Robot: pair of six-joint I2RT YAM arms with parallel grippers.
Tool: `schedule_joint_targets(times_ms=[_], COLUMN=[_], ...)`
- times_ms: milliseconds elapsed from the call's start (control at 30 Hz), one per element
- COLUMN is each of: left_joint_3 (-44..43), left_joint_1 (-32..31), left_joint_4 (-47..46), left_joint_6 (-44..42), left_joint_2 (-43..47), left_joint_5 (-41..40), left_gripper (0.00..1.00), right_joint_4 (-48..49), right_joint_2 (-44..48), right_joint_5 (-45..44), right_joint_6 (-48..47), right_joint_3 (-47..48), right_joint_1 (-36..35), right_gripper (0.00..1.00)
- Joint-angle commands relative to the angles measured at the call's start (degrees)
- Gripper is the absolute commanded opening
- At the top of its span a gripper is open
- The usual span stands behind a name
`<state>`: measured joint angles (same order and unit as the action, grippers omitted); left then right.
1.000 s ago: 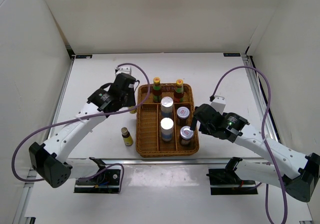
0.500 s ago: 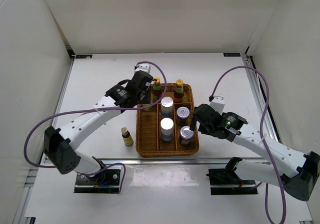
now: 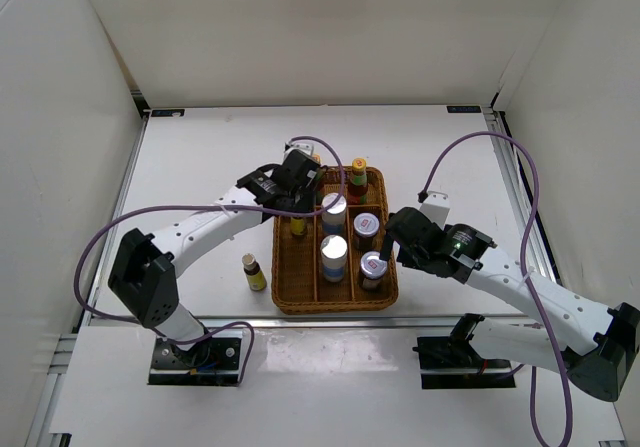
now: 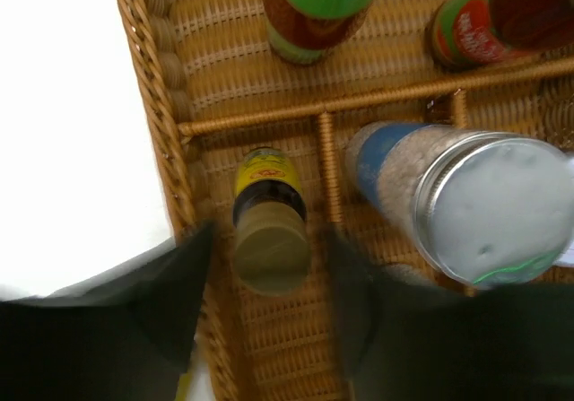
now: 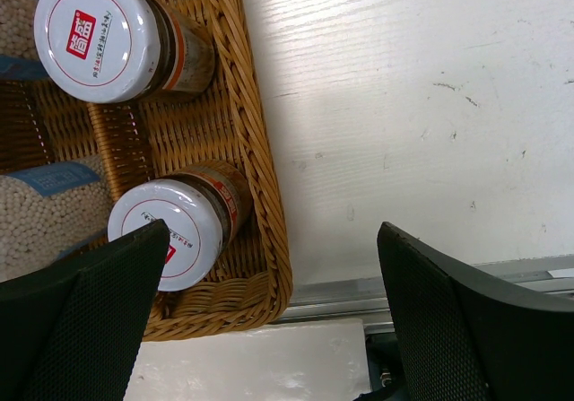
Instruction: Organize the condiment bottles
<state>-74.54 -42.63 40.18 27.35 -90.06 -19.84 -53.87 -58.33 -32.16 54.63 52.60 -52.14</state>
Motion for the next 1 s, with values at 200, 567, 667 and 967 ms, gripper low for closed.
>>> schedule_joint_targets(times_ms=[200, 567, 667, 967], left_joint_3=[-4.37, 5.54, 8.09, 16.45], left_joint_1=[0.36, 0.88, 0.88, 0.36], left_joint_4=[1.45, 13.68, 18.78, 23.62], left_joint_6=[-1.42, 1.46, 6.12, 14.83], left_joint_2=[7.86, 33.28, 33.81, 35.66], left_joint_5=[-1.33, -0.74, 4.34, 8.41], left_gripper=[1.00, 0.98, 0.97, 0.96], right_joint_4=[0.60, 1.13, 1.13, 1.13], right_joint_2=[1.45, 0.24, -0.30, -0.30], right_joint_5=[-0.71, -0.18, -0.18, -0.18], right_joint_6=[-0.14, -0.67, -1.19, -1.19], right_joint_3=[-0.66, -1.18, -0.66, -0.66], right_joint_1=[0.20, 0.72, 0.72, 0.72], right_gripper=[1.00, 1.00, 1.00, 1.00])
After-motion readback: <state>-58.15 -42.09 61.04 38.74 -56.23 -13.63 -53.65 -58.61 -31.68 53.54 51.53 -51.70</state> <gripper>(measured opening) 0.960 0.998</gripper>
